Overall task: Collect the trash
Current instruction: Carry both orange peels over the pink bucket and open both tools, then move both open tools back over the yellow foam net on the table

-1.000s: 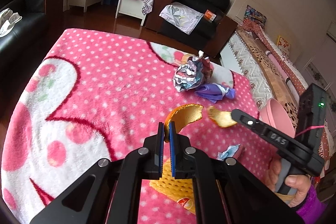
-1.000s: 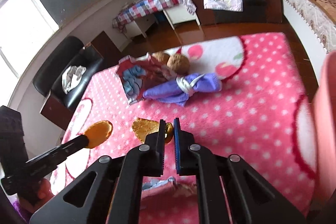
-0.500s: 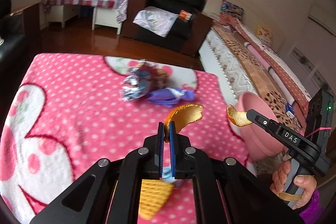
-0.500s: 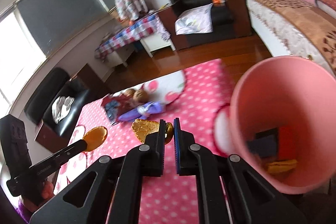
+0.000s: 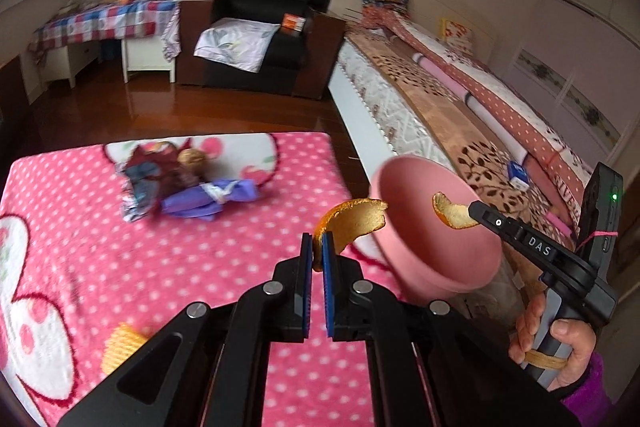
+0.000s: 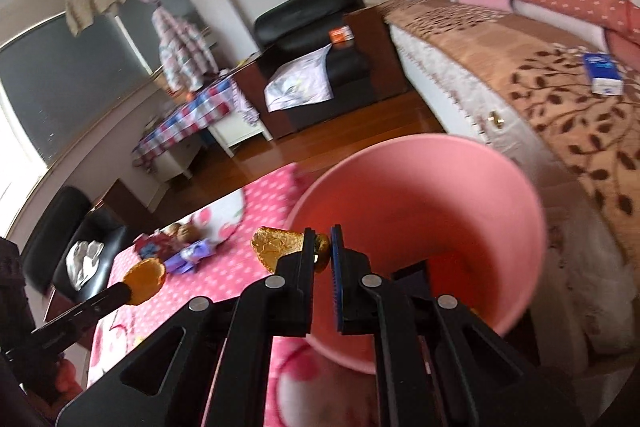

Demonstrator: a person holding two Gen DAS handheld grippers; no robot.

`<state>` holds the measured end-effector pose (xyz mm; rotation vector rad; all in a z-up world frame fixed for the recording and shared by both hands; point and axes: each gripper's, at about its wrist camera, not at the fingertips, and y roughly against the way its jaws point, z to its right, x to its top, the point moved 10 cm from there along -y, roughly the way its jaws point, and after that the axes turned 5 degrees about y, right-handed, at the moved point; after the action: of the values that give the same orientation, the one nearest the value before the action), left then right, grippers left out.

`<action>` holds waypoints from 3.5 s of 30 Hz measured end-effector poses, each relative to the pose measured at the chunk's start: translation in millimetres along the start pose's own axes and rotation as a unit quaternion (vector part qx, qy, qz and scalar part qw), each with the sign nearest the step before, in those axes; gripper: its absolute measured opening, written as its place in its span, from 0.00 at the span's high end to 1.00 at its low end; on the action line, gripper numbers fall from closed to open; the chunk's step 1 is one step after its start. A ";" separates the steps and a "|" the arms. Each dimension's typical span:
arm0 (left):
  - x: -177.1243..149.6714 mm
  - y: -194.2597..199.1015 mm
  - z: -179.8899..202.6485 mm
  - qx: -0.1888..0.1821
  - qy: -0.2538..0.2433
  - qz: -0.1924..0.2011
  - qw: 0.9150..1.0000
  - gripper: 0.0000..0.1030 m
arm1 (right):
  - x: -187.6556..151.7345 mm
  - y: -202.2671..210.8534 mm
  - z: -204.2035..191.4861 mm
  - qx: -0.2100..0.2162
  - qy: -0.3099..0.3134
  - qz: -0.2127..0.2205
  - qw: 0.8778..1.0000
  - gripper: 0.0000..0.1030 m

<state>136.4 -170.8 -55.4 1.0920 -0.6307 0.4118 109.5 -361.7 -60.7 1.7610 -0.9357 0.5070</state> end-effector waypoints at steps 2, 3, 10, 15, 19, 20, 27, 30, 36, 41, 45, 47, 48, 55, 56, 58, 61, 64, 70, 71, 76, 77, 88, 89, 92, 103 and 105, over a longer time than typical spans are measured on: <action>-1.6 -4.9 11.1 -0.002 -0.008 -0.005 1.000 0.96 | 0.9 3.0 11.5 -0.009 -0.005 0.004 1.000 0.92; -2.5 -7.1 15.7 -0.003 -0.012 -0.008 1.000 0.96 | 0.1 4.9 18.7 -0.013 -0.009 0.006 1.000 0.92; -5.5 -28.8 50.0 -0.007 -0.042 -0.025 0.999 0.96 | -1.9 4.2 45.8 -0.030 -0.020 0.009 0.999 0.92; -4.6 -46.7 72.3 -0.009 -0.063 -0.036 0.997 0.96 | -3.4 2.4 58.0 -0.038 -0.020 0.010 0.999 0.92; -4.4 -61.9 91.9 -0.012 -0.078 -0.043 0.996 0.96 | -5.3 1.6 66.2 -0.044 -0.021 0.009 0.999 0.92; -4.5 -64.5 95.4 -0.013 -0.081 -0.044 0.996 0.96 | -6.0 1.7 68.7 -0.046 -0.021 0.009 0.999 0.92; -7.7 -85.6 118.2 -0.016 -0.103 -0.054 0.993 0.96 | -7.1 1.9 84.0 -0.054 -0.032 0.009 0.998 0.92; -9.2 -91.7 121.5 -0.015 -0.106 -0.060 0.992 0.96 | -7.3 0.6 87.9 -0.057 -0.030 0.008 0.998 0.92; -9.5 -95.8 121.7 -0.014 -0.104 -0.061 0.993 0.87 | -7.5 -0.9 87.8 -0.048 -0.035 0.010 0.998 0.92; -5.0 -91.3 120.5 -0.013 -0.100 -0.047 0.994 0.63 | -6.9 -1.4 85.8 -0.043 -0.038 0.009 0.998 0.92; -3.8 -87.6 118.8 -0.015 -0.097 -0.044 0.994 0.58 | -7.9 -2.4 84.0 -0.042 -0.043 0.004 0.998 0.80; -4.0 -86.1 118.0 -0.014 -0.096 -0.043 0.994 0.57 | -7.5 0.2 81.8 -0.040 -0.045 0.010 0.998 0.64; -4.4 -85.4 117.3 -0.013 -0.095 -0.043 0.994 0.56 | -6.2 2.5 79.9 -0.034 -0.049 0.019 0.998 0.58; -7.8 -80.2 108.3 -0.006 -0.084 -0.044 0.995 0.55 | -1.0 10.9 66.6 -0.027 -0.029 0.040 0.998 0.55; -8.1 -79.2 106.4 -0.004 -0.083 -0.044 0.996 0.55 | -0.7 11.4 65.3 -0.027 -0.026 0.041 0.998 0.55; -9.2 -77.2 102.3 -0.001 -0.079 -0.045 0.996 0.54 | -0.5 12.8 60.8 -0.027 -0.018 0.045 0.998 0.55; -10.0 -75.1 97.9 0.004 -0.074 -0.045 0.996 0.54 | -2.3 14.7 53.1 -0.015 -0.012 0.047 0.999 0.55; -11.3 -73.0 93.0 0.008 -0.068 -0.045 0.997 0.54 | -2.3 16.6 46.3 -0.003 -0.006 0.050 0.999 0.55; -14.5 -68.2 84.3 0.015 -0.061 -0.045 0.997 0.53 | -2.4 22.5 29.8 0.016 0.016 0.057 0.998 0.55; -15.0 -67.2 83.6 0.015 -0.061 -0.045 0.997 0.53 | -3.0 22.7 28.3 0.017 0.018 0.056 0.998 0.55; -18.8 -61.8 71.6 0.023 -0.053 -0.045 0.997 0.53 | -9.7 20.5 14.3 0.035 0.031 0.049 0.998 0.55; -19.5 -60.4 67.6 0.026 -0.050 -0.045 0.997 0.53 | -11.5 20.4 11.8 0.038 0.033 0.047 0.998 0.55; -21.9 -39.8 28.7 0.050 -0.017 -0.036 0.998 0.53 | -31.1 17.2 -34.1 0.082 0.077 0.019 0.994 0.55; -22.1 -37.9 24.8 0.052 -0.014 -0.035 0.998 0.53 | -32.7 16.8 -38.9 0.085 0.081 0.017 0.993 0.55; -22.8 -31.5 11.6 0.060 -0.003 -0.033 0.998 0.53 | -37.9 16.9 -46.9 0.093 0.084 0.012 0.992 0.55; -27.8 -10.3 -32.2 0.093 0.031 -0.027 0.995 0.53 | -61.4 16.9 -83.0 0.114 0.114 -0.010 0.987 0.56; -30.7 -6.1 -41.9 0.100 0.038 -0.027 0.994 0.53 | -65.4 16.7 -87.6 0.116 0.119 -0.014 0.986 0.56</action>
<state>128.1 -135.3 -93.0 1.2761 -0.4992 0.4747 64.7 -260.7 -64.1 1.8675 -0.7039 0.8158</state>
